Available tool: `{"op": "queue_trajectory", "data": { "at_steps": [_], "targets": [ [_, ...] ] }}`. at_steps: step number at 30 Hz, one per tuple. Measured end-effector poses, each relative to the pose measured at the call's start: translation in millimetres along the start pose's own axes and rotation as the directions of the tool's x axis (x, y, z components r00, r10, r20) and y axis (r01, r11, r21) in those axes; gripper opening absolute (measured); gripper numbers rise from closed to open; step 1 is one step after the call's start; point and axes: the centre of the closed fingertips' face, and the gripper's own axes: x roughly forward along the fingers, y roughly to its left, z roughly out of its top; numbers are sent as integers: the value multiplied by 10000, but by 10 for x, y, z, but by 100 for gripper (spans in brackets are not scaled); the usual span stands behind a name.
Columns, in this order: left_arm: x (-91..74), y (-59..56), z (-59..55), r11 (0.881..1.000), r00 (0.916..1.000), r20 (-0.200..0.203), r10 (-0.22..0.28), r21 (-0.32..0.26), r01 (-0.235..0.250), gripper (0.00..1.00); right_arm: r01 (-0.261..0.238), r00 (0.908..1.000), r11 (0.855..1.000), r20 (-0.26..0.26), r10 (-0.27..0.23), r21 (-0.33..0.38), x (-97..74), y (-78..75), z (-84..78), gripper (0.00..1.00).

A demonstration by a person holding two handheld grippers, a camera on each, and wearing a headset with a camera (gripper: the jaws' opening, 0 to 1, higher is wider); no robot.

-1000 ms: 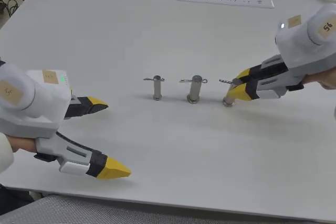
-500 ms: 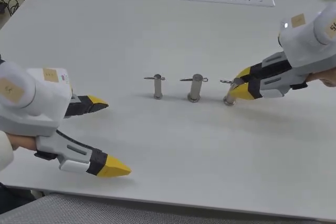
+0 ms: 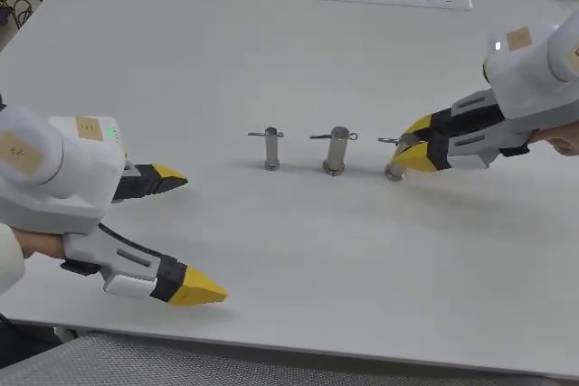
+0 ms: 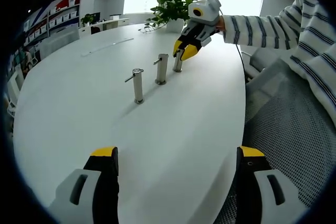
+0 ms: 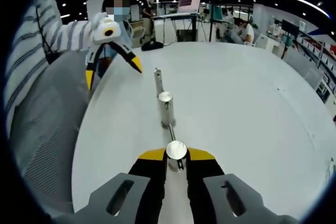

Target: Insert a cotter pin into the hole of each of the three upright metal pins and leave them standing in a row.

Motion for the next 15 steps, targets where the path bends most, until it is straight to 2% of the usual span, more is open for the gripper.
{"op": "queue_trajectory", "data": {
  "at_steps": [12,14,15],
  "targets": [
    [47,10,92,10000,9999,156,15,46,-16,94,195,9997,9996,125,-198,219,33,-53,-48,21],
    [51,14,108,10000,9998,212,13,69,-15,93,250,9994,9994,243,-256,237,24,-52,-37,24],
    [52,16,115,10000,9997,226,19,56,-20,93,188,9984,9990,531,-210,415,16,-29,2,27]
  ]
}}
